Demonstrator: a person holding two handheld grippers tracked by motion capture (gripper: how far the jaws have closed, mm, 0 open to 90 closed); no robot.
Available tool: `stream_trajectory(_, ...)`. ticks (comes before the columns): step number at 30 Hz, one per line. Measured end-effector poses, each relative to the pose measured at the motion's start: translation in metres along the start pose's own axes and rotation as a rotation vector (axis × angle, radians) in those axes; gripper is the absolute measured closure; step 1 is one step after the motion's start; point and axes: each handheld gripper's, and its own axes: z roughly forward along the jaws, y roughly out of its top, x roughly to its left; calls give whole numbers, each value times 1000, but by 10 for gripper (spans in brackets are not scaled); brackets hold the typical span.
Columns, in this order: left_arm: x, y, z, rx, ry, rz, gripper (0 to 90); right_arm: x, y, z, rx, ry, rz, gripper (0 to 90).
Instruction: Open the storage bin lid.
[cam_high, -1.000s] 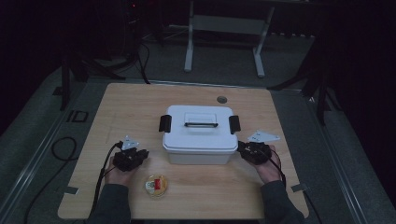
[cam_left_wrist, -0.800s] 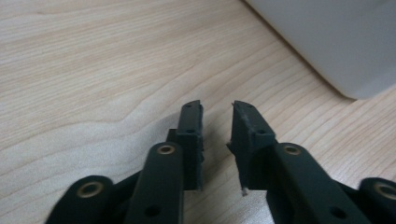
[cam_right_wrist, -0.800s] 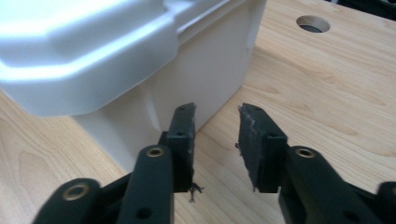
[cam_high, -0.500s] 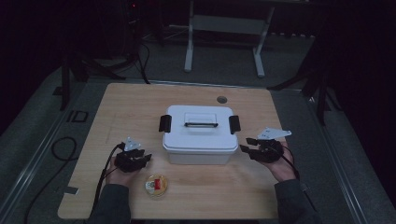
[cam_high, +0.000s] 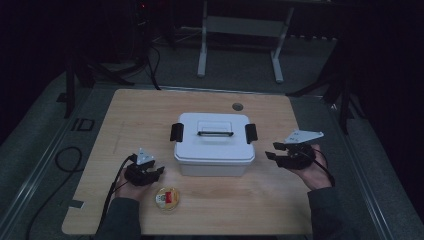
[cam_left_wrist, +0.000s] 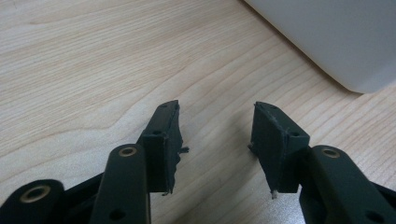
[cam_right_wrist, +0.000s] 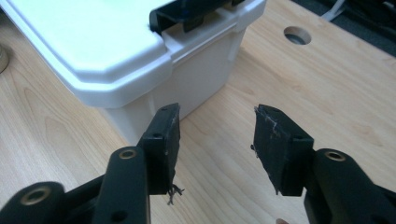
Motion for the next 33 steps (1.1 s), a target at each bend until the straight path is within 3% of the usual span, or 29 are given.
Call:
stream_trajectory(19, -5, -1, 2, 0, -9, 24, 348, 0, 33, -33, 1, -63, -88, 416)
stream_trajectory(24, -4, -1, 3, 0, 2, 10, 300, 1, 45, -34, 32, -85, -136, 424)
stream_trajectory(33, -4, -1, 4, -2, 7, 9, 271, 4, 65, -29, 57, -44, -227, 446)
